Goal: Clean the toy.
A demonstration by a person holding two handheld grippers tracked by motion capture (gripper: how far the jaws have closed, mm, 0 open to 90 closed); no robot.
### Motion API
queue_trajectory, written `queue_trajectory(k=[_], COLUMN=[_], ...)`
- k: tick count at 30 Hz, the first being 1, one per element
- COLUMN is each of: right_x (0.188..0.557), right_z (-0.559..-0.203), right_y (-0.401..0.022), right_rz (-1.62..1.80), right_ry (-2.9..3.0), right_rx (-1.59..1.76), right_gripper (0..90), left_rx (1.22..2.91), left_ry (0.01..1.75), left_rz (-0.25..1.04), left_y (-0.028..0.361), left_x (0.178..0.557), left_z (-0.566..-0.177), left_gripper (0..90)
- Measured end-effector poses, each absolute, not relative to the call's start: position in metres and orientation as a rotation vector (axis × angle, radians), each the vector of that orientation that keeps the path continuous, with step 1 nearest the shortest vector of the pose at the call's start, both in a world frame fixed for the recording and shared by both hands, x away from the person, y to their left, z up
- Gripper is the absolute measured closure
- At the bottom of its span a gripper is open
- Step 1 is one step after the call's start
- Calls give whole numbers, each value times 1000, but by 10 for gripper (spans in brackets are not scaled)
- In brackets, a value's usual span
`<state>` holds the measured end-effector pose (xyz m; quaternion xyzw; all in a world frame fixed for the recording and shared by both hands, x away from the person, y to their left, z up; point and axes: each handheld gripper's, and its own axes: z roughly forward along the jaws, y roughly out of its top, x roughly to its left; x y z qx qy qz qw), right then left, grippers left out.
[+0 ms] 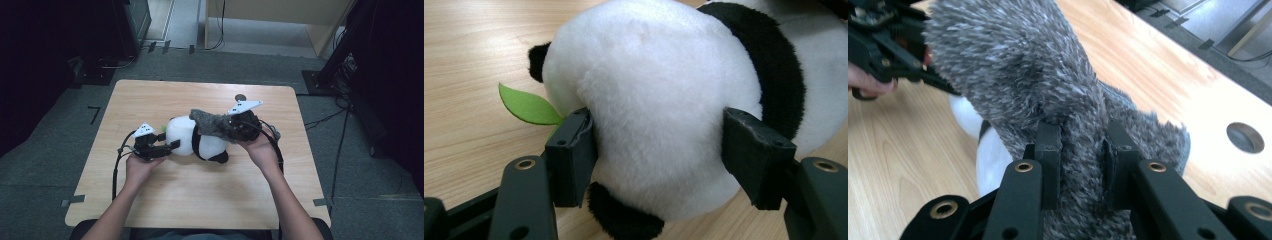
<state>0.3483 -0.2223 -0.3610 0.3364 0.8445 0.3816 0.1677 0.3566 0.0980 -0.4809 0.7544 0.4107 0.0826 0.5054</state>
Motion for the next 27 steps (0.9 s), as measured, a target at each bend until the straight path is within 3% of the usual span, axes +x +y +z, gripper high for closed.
queue_trajectory(k=[27], right_x=[396], right_z=[-374], right_y=[-113], right_rz=[1073], right_ry=[2521], right_rx=[875], right_gripper=[731], left_rx=[1824], left_ry=[988], left_rz=[205], left_y=[98], left_x=[356], left_z=[-480], left_gripper=[329])
